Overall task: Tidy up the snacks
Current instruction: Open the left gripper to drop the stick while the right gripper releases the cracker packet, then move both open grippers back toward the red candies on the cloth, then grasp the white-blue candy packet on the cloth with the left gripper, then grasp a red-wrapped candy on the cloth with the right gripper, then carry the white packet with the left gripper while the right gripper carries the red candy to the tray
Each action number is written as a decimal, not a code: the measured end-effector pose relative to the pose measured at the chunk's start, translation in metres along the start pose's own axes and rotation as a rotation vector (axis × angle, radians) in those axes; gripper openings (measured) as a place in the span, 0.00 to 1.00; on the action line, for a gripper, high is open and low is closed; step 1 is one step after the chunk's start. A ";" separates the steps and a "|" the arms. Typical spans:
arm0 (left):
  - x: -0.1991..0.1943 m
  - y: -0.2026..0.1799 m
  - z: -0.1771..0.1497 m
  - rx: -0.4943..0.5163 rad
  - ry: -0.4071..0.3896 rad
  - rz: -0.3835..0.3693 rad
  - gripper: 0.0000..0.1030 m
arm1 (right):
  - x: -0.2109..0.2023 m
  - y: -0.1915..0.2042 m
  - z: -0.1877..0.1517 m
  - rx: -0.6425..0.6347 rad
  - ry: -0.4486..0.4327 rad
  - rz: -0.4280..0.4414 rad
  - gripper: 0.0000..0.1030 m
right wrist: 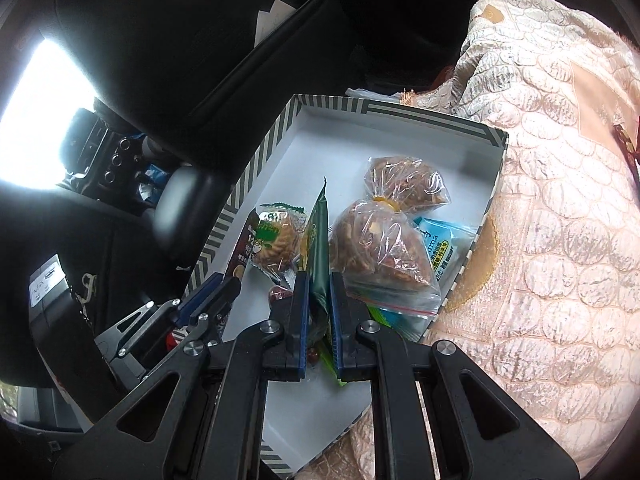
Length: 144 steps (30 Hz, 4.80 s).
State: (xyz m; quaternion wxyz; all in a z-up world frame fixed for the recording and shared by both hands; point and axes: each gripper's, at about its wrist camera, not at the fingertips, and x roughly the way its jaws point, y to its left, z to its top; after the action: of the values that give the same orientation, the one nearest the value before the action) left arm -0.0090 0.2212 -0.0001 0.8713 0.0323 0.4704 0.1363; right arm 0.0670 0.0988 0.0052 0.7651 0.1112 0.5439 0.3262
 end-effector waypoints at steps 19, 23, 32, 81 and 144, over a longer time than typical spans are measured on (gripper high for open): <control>-0.005 -0.010 0.004 0.052 0.020 0.055 0.80 | -0.019 -0.019 -0.014 0.039 0.004 -0.007 0.36; -0.020 -0.022 0.011 0.086 -0.014 0.062 0.81 | -0.036 -0.031 -0.018 0.053 -0.008 0.006 0.36; -0.041 -0.082 0.027 0.177 -0.072 -0.016 0.88 | -0.080 -0.067 -0.028 0.053 -0.099 -0.154 0.36; 0.078 -0.343 0.132 0.148 0.236 -0.438 0.90 | -0.204 -0.270 -0.024 0.369 -0.250 -0.369 0.36; -0.051 -0.202 0.045 0.220 -0.043 -0.313 0.20 | -0.164 -0.184 -0.040 0.141 -0.167 -0.186 0.21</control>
State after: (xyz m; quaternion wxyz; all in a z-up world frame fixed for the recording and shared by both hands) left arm 0.0440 0.0167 0.0292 0.8828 0.0568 0.4631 -0.0540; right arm 0.0686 -0.1509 0.0178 0.8251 0.1404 0.5077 0.2043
